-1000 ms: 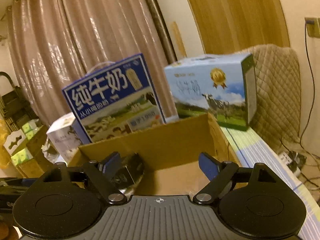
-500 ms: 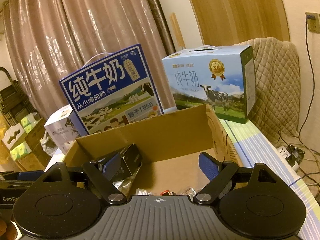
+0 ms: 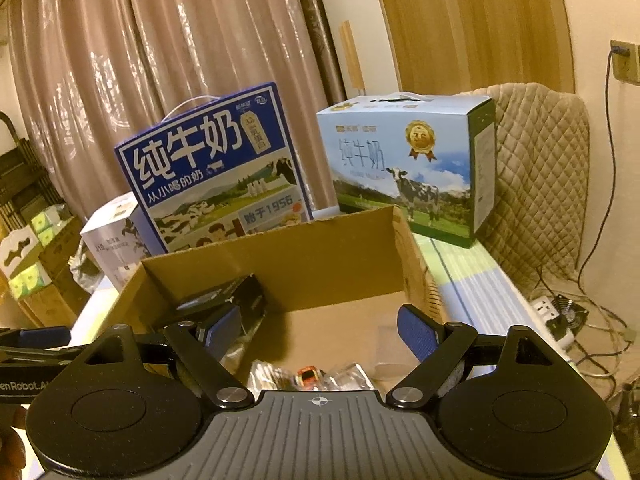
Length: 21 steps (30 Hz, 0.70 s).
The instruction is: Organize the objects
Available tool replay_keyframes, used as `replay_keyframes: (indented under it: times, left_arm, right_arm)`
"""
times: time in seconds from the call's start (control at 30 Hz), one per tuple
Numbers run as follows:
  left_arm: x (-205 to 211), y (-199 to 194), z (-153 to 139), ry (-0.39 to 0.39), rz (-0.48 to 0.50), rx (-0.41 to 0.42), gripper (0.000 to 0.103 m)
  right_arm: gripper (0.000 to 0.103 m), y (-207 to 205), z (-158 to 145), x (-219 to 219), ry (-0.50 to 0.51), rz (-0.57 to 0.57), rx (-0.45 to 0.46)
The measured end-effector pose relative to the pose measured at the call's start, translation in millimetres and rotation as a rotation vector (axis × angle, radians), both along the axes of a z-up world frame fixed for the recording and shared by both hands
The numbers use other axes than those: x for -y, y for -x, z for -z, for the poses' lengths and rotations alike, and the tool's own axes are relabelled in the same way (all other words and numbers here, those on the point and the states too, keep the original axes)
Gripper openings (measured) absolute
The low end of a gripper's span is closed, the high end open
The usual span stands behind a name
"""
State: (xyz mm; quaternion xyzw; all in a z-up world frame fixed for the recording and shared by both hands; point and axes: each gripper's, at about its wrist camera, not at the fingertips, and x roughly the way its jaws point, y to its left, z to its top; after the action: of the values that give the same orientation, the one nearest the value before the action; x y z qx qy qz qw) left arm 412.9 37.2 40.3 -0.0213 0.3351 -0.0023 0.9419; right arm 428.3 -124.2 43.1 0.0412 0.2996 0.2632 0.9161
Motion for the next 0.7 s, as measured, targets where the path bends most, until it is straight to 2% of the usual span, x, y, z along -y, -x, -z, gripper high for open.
replay_keyframes:
  times: [0.23, 0.43, 0.7]
  left_arm:
    - [-0.6, 28.0, -1.2, -0.028, -0.003, 0.031, 0.102]
    - [6.5, 61.3, -9.5, -0.069, -0.022, 0.064, 0.102]
    - [9.0, 107.7, -16.0, -0.023, -0.051, 0.021, 0.102]
  right_arm:
    - [0.083, 13.0, -4.5, 11.9, 0.006, -0.008, -0.007]
    - [0.083, 44.1, -6.9, 17.7, 0.018, -0.061, -0.022]
    - [0.083, 85.6, -10.8, 31.8, 0.033, -0.096, -0.028]
